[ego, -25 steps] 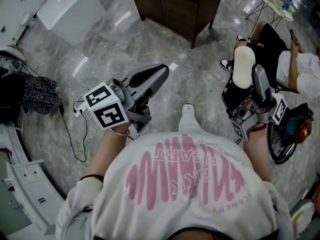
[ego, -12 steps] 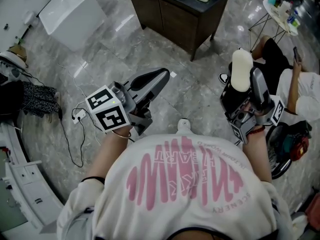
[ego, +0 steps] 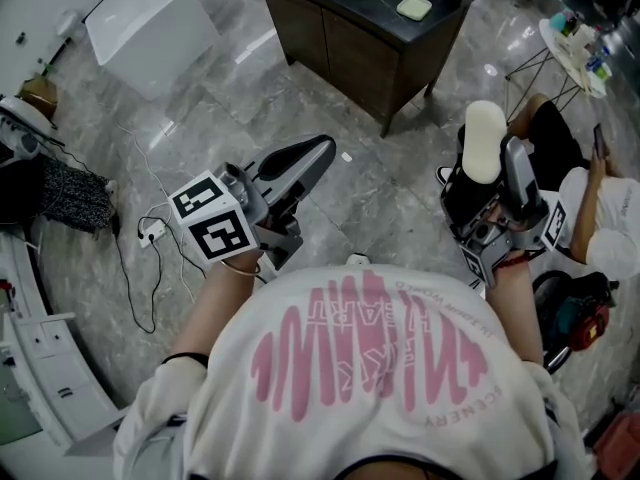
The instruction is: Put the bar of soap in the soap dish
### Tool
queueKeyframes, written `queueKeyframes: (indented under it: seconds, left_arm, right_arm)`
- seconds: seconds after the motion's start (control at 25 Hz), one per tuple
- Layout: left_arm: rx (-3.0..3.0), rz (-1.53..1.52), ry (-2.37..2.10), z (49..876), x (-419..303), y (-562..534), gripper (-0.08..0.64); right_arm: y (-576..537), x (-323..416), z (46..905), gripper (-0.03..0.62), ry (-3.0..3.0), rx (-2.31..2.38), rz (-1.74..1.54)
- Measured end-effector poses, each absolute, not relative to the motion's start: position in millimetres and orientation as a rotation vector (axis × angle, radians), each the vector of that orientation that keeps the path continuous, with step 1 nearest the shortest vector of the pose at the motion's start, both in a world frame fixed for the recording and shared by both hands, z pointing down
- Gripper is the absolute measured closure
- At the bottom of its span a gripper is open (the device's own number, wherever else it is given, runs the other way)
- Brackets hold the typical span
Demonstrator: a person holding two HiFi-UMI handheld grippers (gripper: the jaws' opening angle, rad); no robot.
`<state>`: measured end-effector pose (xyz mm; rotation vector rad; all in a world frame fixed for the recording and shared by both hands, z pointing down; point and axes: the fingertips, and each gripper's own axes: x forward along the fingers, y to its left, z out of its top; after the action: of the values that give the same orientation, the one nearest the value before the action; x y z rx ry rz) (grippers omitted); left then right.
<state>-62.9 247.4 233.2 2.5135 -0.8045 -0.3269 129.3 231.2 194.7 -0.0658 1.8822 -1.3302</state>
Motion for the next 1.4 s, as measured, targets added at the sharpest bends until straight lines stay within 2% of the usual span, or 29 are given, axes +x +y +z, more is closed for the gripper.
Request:
queueKeyframes:
  seconds: [1.4]
  left_arm:
    - [2.529, -0.31, -0.763, 243.6, -51.5, 182.1, 0.549]
  right_arm:
    - [166.3, 133.3, 209.8, 0.295, 1.857, -0.082, -1.341]
